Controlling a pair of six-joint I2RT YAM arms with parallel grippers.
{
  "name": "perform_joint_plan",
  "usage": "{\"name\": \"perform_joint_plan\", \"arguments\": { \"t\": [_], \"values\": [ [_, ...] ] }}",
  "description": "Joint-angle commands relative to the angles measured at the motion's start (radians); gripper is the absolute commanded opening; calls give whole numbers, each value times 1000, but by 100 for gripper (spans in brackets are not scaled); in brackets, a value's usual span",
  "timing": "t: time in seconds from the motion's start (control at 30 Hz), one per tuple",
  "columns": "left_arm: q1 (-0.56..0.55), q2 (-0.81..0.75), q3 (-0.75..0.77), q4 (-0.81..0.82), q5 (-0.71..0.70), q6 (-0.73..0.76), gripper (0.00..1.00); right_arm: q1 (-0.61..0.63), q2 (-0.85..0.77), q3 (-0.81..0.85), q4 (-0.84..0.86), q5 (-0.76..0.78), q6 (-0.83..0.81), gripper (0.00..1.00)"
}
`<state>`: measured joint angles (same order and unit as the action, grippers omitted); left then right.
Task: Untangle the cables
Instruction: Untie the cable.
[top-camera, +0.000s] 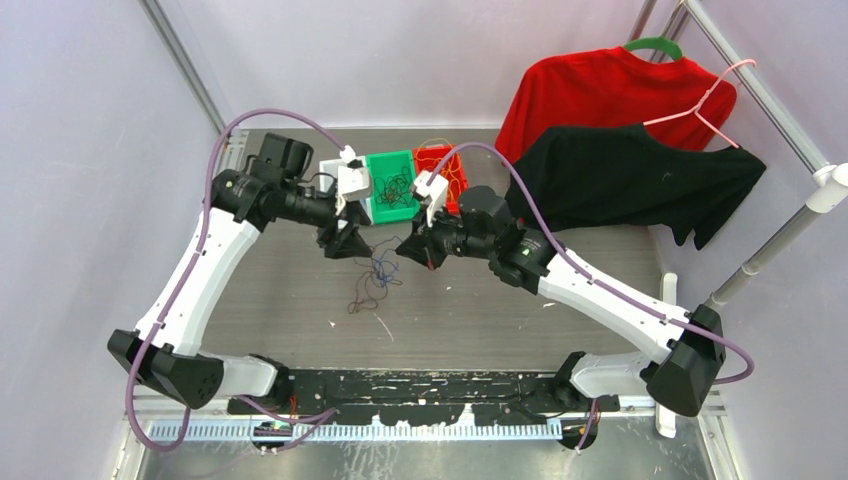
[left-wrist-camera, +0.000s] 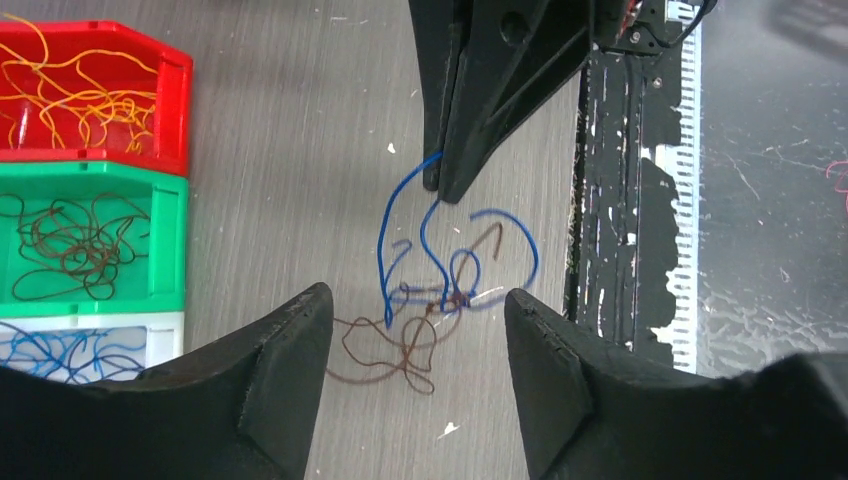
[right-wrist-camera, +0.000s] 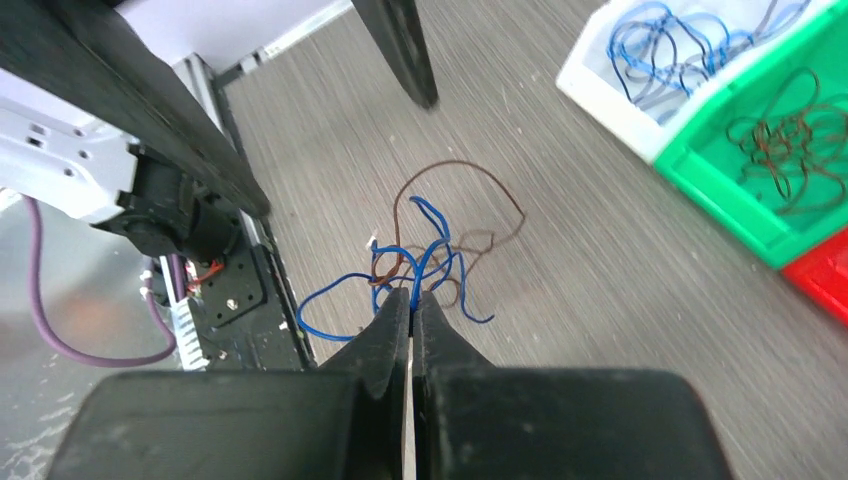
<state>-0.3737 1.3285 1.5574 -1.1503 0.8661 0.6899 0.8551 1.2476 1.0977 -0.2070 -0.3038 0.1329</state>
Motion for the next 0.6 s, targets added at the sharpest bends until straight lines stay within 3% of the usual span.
{"name": "perform_joint_plan", "arguments": {
  "t": [0.0, 0.2, 0.37, 0.57],
  "values": [
    [-28, -46, -40, 124, 31, -23, 62, 1, 6, 25, 184, -107, -4, 1],
    [-49, -111, -129, 246, -17, -31, 57, 4, 21, 29, 229, -167, 13, 1],
    [-57, -133, -160, 305, -58, -22, 42, 5, 35, 51, 194, -203, 5, 1],
    [-72, -127, -146, 271, -42, -16, 35, 10, 37, 51, 190, -219, 12, 1]
  ]
}}
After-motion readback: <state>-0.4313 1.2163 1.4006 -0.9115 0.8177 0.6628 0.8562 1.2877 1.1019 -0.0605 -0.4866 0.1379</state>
